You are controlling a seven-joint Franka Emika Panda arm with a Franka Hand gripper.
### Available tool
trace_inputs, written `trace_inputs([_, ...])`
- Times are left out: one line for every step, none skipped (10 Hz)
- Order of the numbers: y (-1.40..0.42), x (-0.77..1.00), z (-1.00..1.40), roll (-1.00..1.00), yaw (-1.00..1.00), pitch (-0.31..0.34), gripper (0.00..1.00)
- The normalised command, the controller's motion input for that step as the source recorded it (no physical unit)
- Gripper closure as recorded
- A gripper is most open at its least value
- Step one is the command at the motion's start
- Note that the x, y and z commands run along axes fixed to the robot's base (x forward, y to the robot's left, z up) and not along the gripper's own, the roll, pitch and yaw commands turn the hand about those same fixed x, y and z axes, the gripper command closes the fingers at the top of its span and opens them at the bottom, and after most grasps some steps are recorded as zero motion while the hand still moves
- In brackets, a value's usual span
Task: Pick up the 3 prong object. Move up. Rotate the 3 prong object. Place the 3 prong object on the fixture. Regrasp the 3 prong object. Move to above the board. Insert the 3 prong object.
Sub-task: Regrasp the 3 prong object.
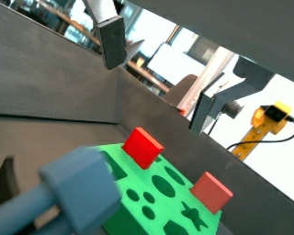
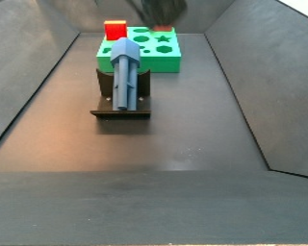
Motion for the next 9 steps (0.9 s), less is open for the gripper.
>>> trace_inputs([-0.42,0.07,0.49,1.00,0.02,0.043,0.00])
trace_inputs([-0.21,0.02,0.28,1.00,0.02,0.040,0.00])
trace_inputs([-0.10,0.00,0.08,1.00,0.02,0.038,0.00])
trace_inputs([-0.08,0.01,0.05,1.00,0.02,0.038,0.00])
trace_inputs([-0.04,-0.01,0.05,1.00,0.02,0.037,0.00])
trace_inputs([-0.04,-0.01,0.03,1.00,0.02,0.035,0.00])
trace_inputs([-0.03,-0.02,0.01,1.00,0.02,0.031,0.00])
trace_inputs([-0.03,-0.02,0.01,1.00,0.02,0.029,0.00])
trace_inputs([-0.02,-0.02,0.01,1.00,0.02,0.026,0.00])
